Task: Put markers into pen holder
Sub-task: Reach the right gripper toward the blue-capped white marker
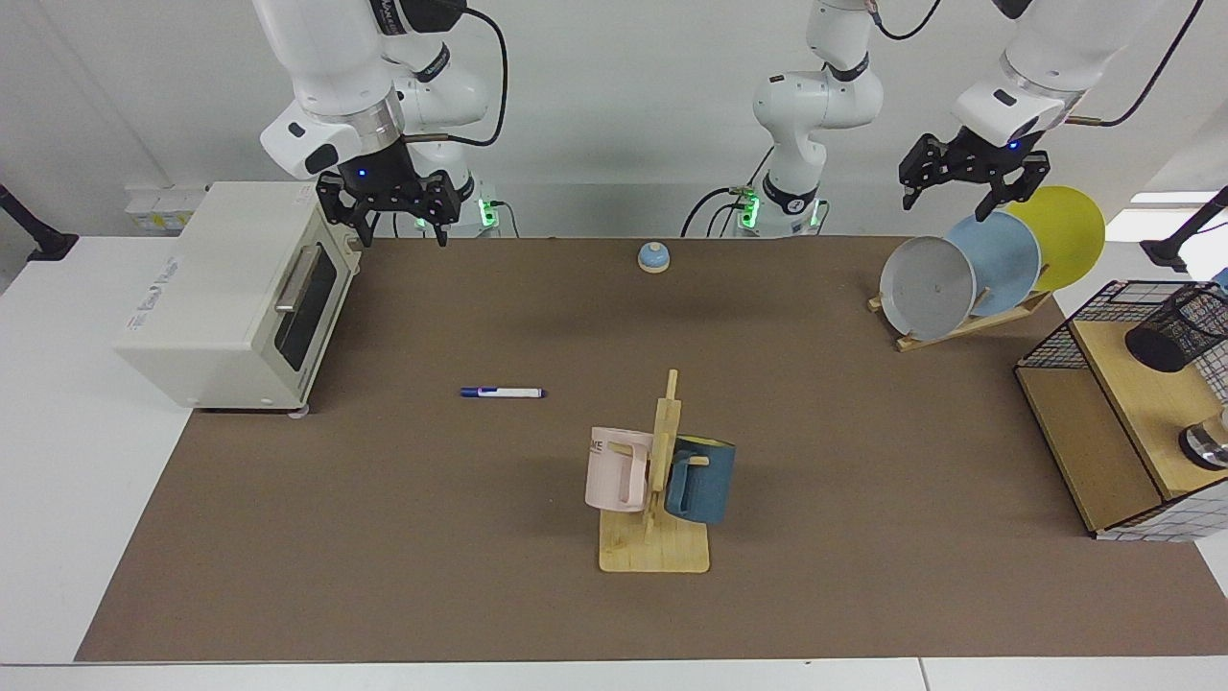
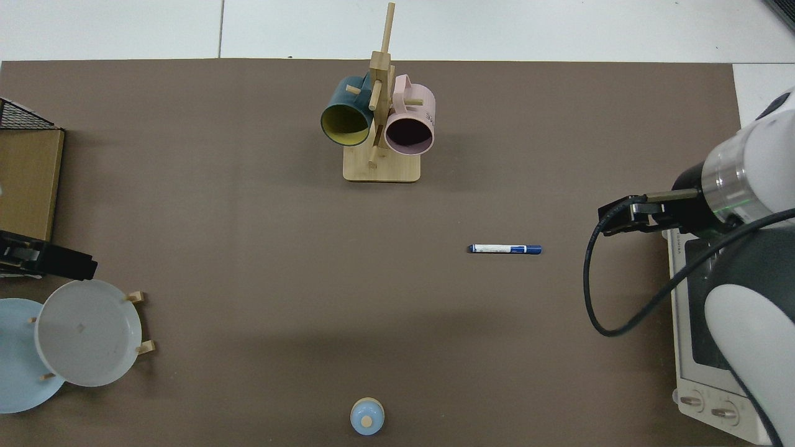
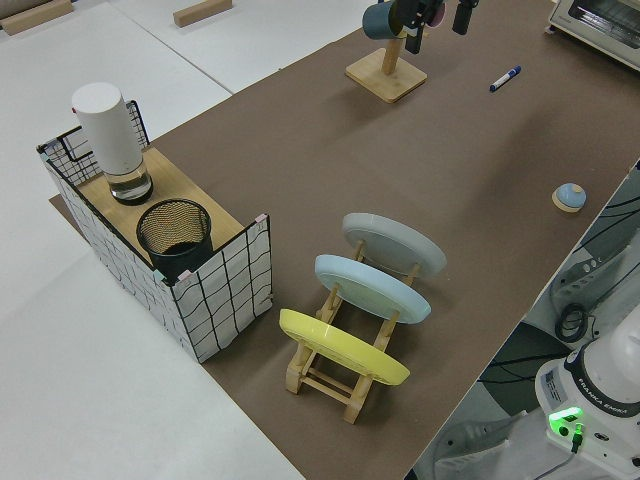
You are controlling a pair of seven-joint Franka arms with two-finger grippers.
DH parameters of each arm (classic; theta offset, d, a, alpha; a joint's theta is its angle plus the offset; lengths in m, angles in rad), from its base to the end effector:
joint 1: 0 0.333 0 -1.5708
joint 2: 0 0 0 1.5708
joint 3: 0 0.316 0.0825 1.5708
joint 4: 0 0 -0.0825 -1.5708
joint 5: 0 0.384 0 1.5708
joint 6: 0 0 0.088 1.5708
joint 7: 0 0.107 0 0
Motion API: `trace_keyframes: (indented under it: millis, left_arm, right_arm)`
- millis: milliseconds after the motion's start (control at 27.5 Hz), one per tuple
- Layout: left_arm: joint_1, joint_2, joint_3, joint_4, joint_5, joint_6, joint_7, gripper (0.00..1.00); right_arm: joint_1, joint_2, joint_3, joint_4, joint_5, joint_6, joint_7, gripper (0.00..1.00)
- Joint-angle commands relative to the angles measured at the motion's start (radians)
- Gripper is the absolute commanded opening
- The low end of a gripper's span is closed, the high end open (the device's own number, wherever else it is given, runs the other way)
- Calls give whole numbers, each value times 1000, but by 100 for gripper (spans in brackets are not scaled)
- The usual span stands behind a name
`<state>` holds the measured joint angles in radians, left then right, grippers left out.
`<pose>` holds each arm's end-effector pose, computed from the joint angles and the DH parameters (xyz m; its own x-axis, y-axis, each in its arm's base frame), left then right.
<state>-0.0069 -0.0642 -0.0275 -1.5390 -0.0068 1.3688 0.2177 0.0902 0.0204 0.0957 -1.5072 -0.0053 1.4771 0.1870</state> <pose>0.5122 -0.0190 0.6568 0.9627 -0.2503 -0.1022 -0.2488 -0.9682 0.0277 0.5422 0.1007 0.6350 0.9988 -0.0017 -0.0489 -0.0011 -0.9999 0.0126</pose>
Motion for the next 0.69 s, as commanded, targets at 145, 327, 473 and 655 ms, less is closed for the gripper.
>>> trace_keyframes:
  millis: [145,327,473,655]
  left_arm:
    - [5,-25,-5,-27,4,0,6,100]
    - [5,-25,-5,-29,4,0,5,100]
    - [4,-25,-5,-29,4,0,5,100]
    - [4,-25,-5,-29,4,0,5,100]
  right_arm:
    - [-7,-14,-2,-13,22,26,-35,100]
    - [-13,-14,-2,-13,24,26,-35,100]
    - [-15,-16,-4,-16,24,26,-34,100]
    - [-10,-36,-2,-50,24,34,-15,100]
